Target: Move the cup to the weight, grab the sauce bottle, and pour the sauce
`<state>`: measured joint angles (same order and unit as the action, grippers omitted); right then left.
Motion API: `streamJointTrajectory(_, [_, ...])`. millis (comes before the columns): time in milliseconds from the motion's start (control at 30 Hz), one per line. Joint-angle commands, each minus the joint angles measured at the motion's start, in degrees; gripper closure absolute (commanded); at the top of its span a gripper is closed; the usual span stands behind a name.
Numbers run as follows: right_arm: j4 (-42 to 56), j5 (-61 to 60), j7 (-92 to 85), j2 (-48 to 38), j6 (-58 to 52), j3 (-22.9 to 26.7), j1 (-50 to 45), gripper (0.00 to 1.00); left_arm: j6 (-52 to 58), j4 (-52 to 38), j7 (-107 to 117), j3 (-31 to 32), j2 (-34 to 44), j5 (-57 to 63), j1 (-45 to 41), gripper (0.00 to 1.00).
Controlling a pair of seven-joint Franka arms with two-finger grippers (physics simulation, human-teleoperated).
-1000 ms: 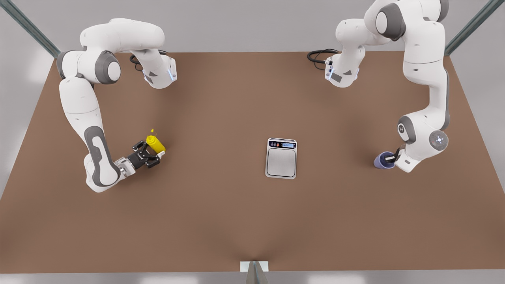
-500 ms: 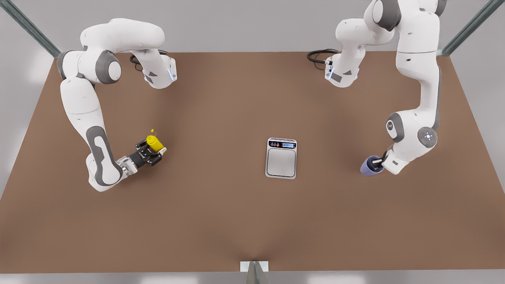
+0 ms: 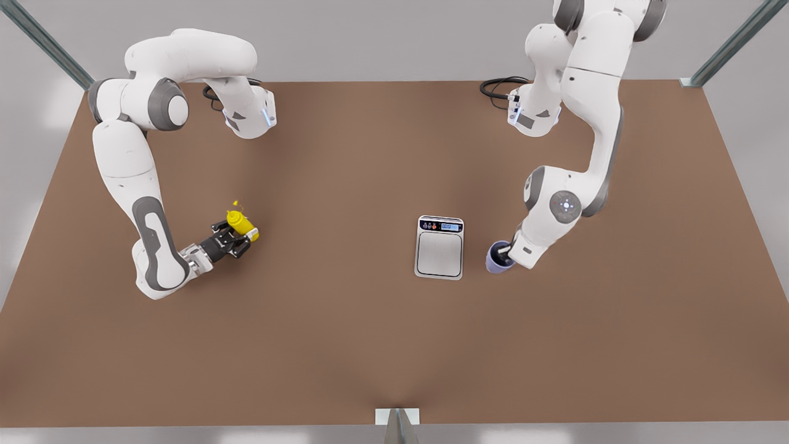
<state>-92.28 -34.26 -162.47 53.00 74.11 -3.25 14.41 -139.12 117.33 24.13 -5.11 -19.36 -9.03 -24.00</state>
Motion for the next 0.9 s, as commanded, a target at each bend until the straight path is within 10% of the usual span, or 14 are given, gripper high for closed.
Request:
streamJointTrajectory(0, [0.00, -0.02, 0.04, -0.09, -0.11, 0.00, 0.00, 0.42, -0.01, -0.08, 0.65, 0.02, -0.07, -2.83, -0.51, 0.79])
streamJointTrajectory(400, [1.14, -14.87, 22.44, -6.59, 5.07, -0.09, 0.44, 0.44, -2.21, -1.84, 19.81, -0.07, -2.26, -0.55, -12.03, 0.79])
streamJointTrajectory(700, [-2.55, 1.99, 75.43, -19.42, 47.52, -16.00, -3.77, 0.44, -3.79, -4.57, 28.34, 0.45, -5.60, 3.23, -13.97, 0.78])
streamJointTrajectory(867, [-4.05, 19.92, 97.24, -23.03, 57.54, -15.82, -7.91, 0.44, -4.85, -4.74, 29.04, 1.33, -6.83, 3.14, -14.05, 0.41])
